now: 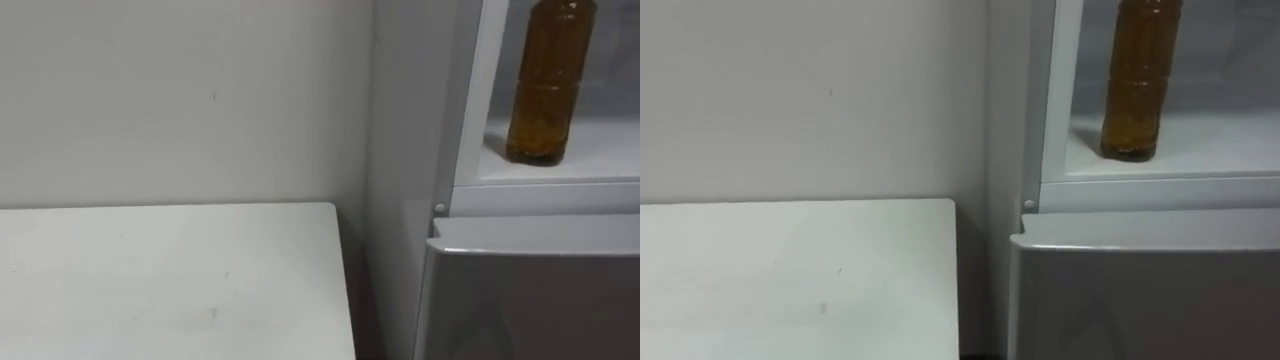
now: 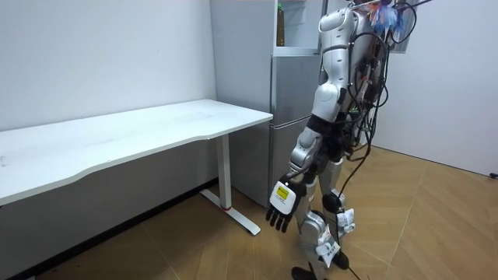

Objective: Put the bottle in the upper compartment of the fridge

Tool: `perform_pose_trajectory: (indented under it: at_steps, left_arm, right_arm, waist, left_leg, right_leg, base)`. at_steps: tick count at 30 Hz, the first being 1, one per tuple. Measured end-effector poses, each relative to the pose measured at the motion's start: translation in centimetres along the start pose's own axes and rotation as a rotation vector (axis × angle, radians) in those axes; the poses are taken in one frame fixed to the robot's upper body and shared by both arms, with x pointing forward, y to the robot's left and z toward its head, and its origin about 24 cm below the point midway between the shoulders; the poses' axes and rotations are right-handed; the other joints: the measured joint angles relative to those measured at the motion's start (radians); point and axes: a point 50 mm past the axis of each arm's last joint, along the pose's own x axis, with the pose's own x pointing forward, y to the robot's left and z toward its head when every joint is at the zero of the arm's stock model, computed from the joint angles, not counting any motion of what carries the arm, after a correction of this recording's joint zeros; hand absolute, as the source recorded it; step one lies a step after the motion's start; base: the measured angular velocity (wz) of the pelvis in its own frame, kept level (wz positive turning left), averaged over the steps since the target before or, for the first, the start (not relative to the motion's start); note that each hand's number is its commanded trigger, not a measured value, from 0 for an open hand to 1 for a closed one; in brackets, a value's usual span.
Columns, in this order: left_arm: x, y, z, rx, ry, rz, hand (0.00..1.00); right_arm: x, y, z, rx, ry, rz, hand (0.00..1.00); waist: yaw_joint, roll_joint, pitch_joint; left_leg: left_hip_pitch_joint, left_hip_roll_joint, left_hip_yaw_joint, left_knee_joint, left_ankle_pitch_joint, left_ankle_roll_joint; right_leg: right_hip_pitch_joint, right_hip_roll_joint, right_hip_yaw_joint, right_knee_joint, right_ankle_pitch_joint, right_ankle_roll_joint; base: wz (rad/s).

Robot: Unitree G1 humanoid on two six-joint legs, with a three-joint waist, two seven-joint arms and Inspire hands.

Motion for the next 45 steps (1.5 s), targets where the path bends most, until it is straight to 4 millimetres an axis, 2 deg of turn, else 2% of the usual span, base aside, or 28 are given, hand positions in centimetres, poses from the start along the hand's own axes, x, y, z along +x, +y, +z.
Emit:
perform_pose_trajectory:
  at_steps: [5,10,13,17,20,25,26,28,29,31,34,38,40,45]
  left_arm:
    - [-0.1,0.2,-0.3,-0.019,0.005,0.013,0.00]
    - [-0.2,0.9,-0.6,-0.067,0.013,0.038,0.00]
    - [-0.4,1.5,-0.7,-0.096,0.004,0.059,0.00]
    - [-0.6,2.6,-0.7,-0.164,-0.003,0.098,0.00]
    - [-0.8,3.3,-0.7,-0.178,-0.019,0.120,0.00]
    - [-0.9,3.5,-0.6,-0.175,-0.030,0.129,0.00]
    - [-0.9,3.5,-0.6,-0.175,-0.029,0.129,0.00]
    - [-0.9,3.5,-0.9,-0.177,-0.024,0.129,0.00]
    - [-1.0,3.5,-0.9,-0.178,-0.024,0.129,0.00]
    - [-1.1,3.6,-1.1,-0.181,-0.028,0.133,0.00]
    - [-1.3,3.8,-1.2,-0.178,-0.033,0.140,0.00]
    - [-1.4,4.1,-0.9,-0.171,-0.050,0.152,0.00]
    - [-1.4,4.2,-1.0,-0.182,-0.053,0.152,0.00]
    - [-1.5,4.1,-1.2,-0.188,-0.058,0.151,0.00]
  right_arm:
    - [-0.1,-0.5,-1.6,0.246,0.109,-0.004,0.00]
    - [0.1,-1.5,-1.9,0.574,0.179,-0.022,0.00]
    - [0.2,-2.3,-2.0,0.748,0.191,-0.041,0.00]
    - [0.5,-4.1,-1.9,0.902,0.188,-0.090,0.00]
    - [0.8,-6.1,0.0,0.956,0.103,-0.113,0.00]
    - [0.7,-9.2,5.1,1.011,-0.123,-0.149,0.00]
    - [0.6,-9.6,5.6,1.008,-0.145,-0.153,0.00]
    - [0.1,-11.0,7.5,1.016,-0.229,-0.184,0.00]
    - [-0.1,-11.4,8.0,1.020,-0.256,-0.192,0.00]
    - [-1.2,-12.9,10.5,1.008,-0.367,-0.231,0.00]
    - [-2.6,-14.7,12.9,0.998,-0.474,-0.270,0.00]
    - [-4.2,-17.0,13.8,1.033,-0.550,-0.388,0.00]
    - [-5.2,-18.4,14.5,1.042,-0.590,-0.455,0.00]
    - [-7.8,-20.0,16.8,1.059,-0.719,-0.553,0.00]
  waist:
    - [-0.021,-0.002,-0.0012]
    - [-0.060,-0.015,-0.0038]
    - [-0.082,-0.020,-0.0028]
    - [-0.094,-0.031,-0.0045]
    - [-0.105,-0.041,-0.0052]
    - [-0.116,-0.060,-0.0046]
    - [-0.115,-0.062,-0.0043]
    - [-0.114,-0.072,-0.0046]
    - [-0.115,-0.074,-0.0052]
    - [-0.117,-0.073,-0.0052]
    - [-0.140,-0.079,-0.0101]
    - [-0.153,-0.084,-0.0106]
    - [-0.163,-0.086,-0.0106]
    - [-0.191,-0.091,-0.0076]
  left_leg:
    - [0.001,-0.003,-0.002,0.000,0.000,-0.001]
    - [0.002,-0.003,-0.002,0.002,0.000,-0.001]
    - [0.008,-0.002,0.001,0.004,0.000,-0.001]
    - [0.016,-0.003,-0.001,0.004,0.000,-0.001]
    - [0.015,-0.003,0.006,0.003,-0.001,-0.001]
    - [0.015,-0.002,0.015,-0.002,-0.001,0.000]
    - [0.015,-0.002,0.016,-0.002,-0.001,0.000]
    - [0.013,-0.001,0.016,-0.001,0.000,-0.001]
    - [0.011,0.000,0.018,-0.001,0.000,-0.001]
    - [-0.004,0.002,0.030,-0.003,-0.001,-0.001]
    - [-0.015,0.000,0.030,-0.004,-0.001,-0.001]
    - [-0.017,0.000,0.029,-0.003,-0.001,-0.001]
    - [-0.015,0.001,0.044,-0.004,-0.001,-0.001]
    - [-0.020,0.011,0.064,-0.002,-0.009,-0.006]
  right_leg:
    - [0.005,0.000,-0.003,0.001,0.000,0.000]
    - [0.006,-0.001,-0.007,0.003,-0.001,0.000]
    - [0.010,-0.001,-0.005,0.004,0.000,0.000]
    - [0.011,-0.001,-0.002,0.006,0.000,0.000]
    - [0.000,-0.002,0.002,0.022,-0.004,-0.001]
    - [-0.011,-0.002,0.007,0.041,-0.011,-0.002]
    - [-0.013,-0.001,0.010,0.041,-0.011,-0.002]
    - [-0.018,0.000,0.016,0.041,-0.010,-0.003]
    - [-0.021,0.000,0.018,0.043,-0.010,-0.003]
    - [-0.045,0.002,0.025,0.050,-0.010,-0.003]
    - [-0.058,0.001,0.027,0.053,-0.010,-0.004]
    - [-0.058,0.002,0.027,0.055,-0.010,-0.004]
    - [-0.060,0.003,0.041,0.054,-0.010,-0.004]
    - [-0.072,0.011,0.060,0.056,-0.010,-0.005]
  base:
    - [0.03]
    - [0.00]
    - [-0.01]
    - [-0.03]
    - [-0.08]
    - [-0.02]
    - [-0.03]
    - [0.00]
    - [-0.07]
    - [-0.15]
    - [-0.02]
    - [-0.01]
    - [-0.11]
    - [-0.16]
